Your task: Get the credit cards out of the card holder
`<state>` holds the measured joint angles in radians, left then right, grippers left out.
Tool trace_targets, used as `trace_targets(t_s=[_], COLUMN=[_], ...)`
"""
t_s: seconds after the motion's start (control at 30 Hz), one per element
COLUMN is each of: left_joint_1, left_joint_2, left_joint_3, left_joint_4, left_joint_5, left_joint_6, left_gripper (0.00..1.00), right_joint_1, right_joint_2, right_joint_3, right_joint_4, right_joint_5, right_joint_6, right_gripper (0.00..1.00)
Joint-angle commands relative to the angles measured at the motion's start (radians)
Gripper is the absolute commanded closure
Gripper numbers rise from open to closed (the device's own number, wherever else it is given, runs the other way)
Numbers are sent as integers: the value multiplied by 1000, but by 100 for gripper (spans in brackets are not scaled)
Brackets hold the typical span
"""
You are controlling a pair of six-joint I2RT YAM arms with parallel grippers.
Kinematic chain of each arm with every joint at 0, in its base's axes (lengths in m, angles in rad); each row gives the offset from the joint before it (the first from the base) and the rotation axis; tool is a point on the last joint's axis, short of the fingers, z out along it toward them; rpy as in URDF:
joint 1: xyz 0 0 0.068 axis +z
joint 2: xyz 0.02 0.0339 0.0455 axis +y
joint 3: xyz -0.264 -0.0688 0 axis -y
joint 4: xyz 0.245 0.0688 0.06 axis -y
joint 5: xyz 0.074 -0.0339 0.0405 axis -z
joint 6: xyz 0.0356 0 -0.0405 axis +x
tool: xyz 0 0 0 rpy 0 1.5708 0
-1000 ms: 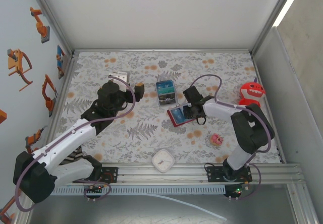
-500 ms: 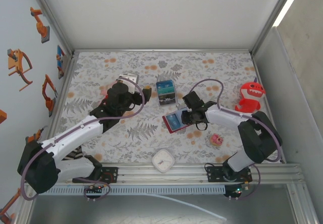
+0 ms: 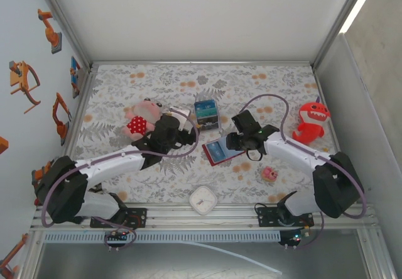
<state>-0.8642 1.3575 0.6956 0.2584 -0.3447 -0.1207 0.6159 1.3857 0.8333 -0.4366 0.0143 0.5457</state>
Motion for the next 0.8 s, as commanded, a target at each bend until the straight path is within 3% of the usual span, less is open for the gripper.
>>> trace_targets(t_s=[0.0, 0.17, 0.77], left_joint_1=[-22, -53, -102], left_joint_2=[35, 114, 324], left_joint_3=[-35, -34, 45], left_joint_4=[50, 68, 82], left_joint_5=[-20, 12, -5], left_joint_6=[-111, -168, -114], left_gripper=[3, 3, 3], right_joint_1=[1, 2, 2], right_joint_2=[-22, 24, 226], right_joint_3=[10, -3, 49], right_joint_4=[23, 79, 111], right_joint_5=[-94, -198, -271], right_joint_6=[28, 33, 16], right_gripper=[60, 68, 70])
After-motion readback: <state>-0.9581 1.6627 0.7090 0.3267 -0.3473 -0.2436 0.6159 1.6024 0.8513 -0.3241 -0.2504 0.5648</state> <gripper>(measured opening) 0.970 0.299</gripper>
